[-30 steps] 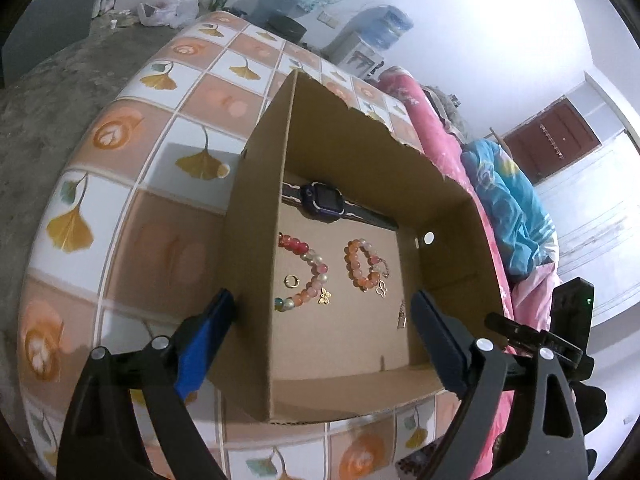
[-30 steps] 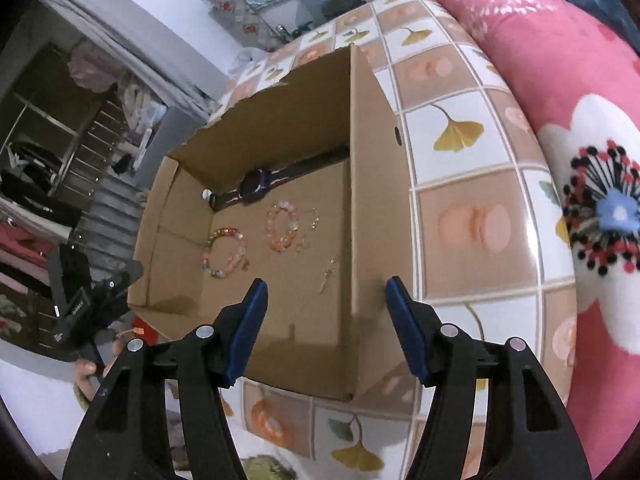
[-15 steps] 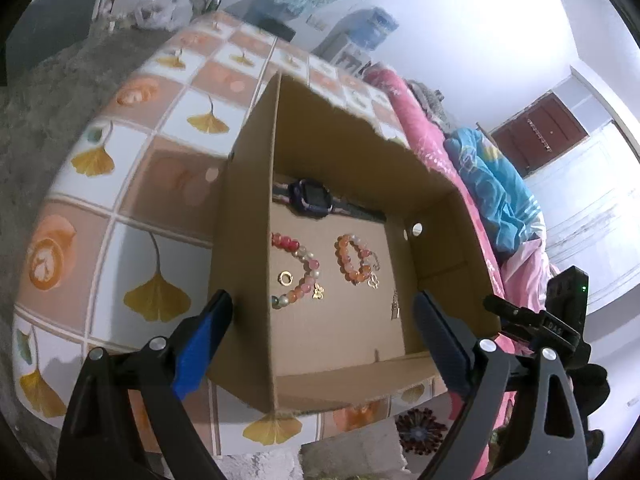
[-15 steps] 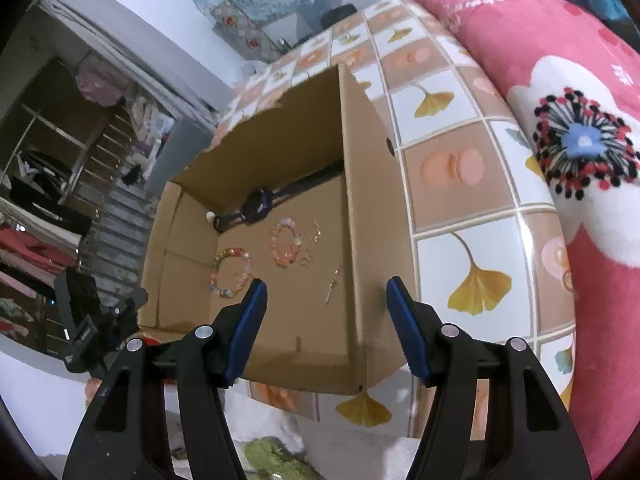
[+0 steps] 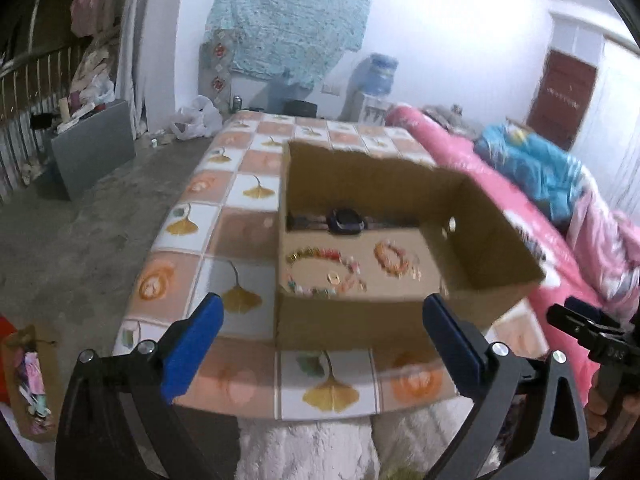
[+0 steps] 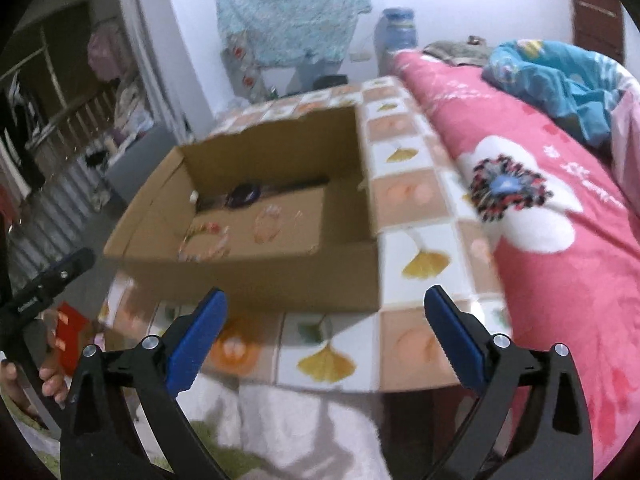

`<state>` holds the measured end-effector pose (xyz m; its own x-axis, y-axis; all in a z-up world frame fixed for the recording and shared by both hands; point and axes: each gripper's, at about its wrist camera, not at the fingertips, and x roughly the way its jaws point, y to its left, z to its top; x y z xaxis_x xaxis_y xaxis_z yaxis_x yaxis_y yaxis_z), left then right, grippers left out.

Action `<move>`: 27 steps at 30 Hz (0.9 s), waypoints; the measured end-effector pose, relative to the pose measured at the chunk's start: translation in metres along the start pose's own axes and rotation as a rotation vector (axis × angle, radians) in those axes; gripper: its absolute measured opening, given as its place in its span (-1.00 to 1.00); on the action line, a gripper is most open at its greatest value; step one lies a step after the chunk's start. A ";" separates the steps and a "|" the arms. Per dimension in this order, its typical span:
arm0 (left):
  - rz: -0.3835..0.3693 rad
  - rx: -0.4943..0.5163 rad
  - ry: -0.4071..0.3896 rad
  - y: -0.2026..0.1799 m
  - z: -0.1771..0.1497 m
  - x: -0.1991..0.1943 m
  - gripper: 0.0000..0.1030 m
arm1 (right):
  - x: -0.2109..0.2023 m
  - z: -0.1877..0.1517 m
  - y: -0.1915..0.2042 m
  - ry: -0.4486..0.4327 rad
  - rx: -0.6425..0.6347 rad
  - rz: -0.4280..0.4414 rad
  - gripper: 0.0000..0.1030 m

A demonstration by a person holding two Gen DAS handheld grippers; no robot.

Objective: Organize jewelry

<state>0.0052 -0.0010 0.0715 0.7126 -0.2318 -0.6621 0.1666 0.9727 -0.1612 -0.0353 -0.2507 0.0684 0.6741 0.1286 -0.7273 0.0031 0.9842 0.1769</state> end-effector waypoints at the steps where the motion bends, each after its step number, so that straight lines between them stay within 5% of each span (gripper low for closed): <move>1: 0.016 0.008 0.005 -0.004 -0.006 0.002 0.90 | 0.001 -0.004 0.004 0.001 -0.011 -0.003 0.84; 9: 0.166 0.028 0.081 -0.017 -0.012 0.021 0.90 | 0.011 -0.012 0.034 -0.008 -0.051 -0.063 0.84; 27: 0.161 0.034 0.214 -0.036 -0.013 0.048 0.89 | 0.036 -0.007 0.044 0.059 -0.014 -0.072 0.84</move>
<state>0.0249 -0.0477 0.0360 0.5721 -0.0665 -0.8175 0.0880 0.9959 -0.0195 -0.0167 -0.2021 0.0454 0.6276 0.0638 -0.7759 0.0398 0.9927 0.1138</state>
